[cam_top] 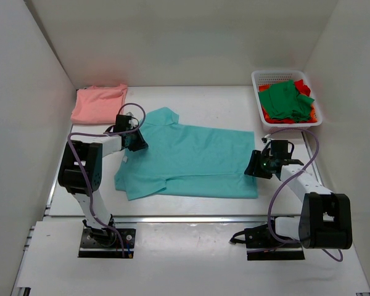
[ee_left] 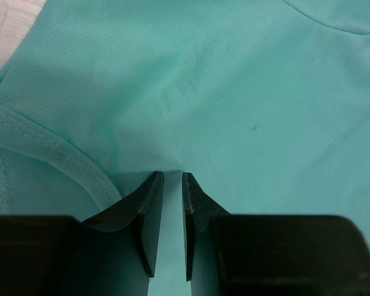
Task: Fold and stack the t-shirts
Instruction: Fold the flattened tshirt in 1/3 of the way
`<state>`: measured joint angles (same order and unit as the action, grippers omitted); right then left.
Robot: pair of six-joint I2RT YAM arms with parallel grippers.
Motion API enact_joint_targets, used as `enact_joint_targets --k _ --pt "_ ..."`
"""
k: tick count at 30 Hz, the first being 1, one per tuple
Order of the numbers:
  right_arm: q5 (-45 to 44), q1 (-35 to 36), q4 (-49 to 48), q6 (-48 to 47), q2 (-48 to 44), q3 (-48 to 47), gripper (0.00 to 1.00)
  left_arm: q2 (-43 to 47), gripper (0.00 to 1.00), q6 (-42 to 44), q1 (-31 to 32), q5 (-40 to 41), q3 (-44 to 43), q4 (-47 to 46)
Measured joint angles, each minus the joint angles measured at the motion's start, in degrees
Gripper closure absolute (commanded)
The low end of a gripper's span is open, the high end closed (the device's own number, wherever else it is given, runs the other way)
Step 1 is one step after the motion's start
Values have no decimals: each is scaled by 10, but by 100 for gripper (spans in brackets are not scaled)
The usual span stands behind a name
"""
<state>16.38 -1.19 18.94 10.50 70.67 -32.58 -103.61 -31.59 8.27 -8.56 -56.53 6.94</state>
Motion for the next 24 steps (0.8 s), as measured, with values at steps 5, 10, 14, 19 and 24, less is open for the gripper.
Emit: enact_joint_targets --k 5,10,14,19,24 --pt "7 0 -2 -1 10 0 69 0 70 -1 -2 0 0 0" --pt "17 -1 0 -2 10 0 90 0 69 -2 -5 0 0 0" --pt "23 -1 9 0 10 0 100 0 69 -4 -12 3 0 0" --pt "25 -1 24 0 10 0 100 3 70 -5 -21 6 5 -3" --pt "28 -1 36 5 10 0 68 18 71 -10 -34 8 27 -14"
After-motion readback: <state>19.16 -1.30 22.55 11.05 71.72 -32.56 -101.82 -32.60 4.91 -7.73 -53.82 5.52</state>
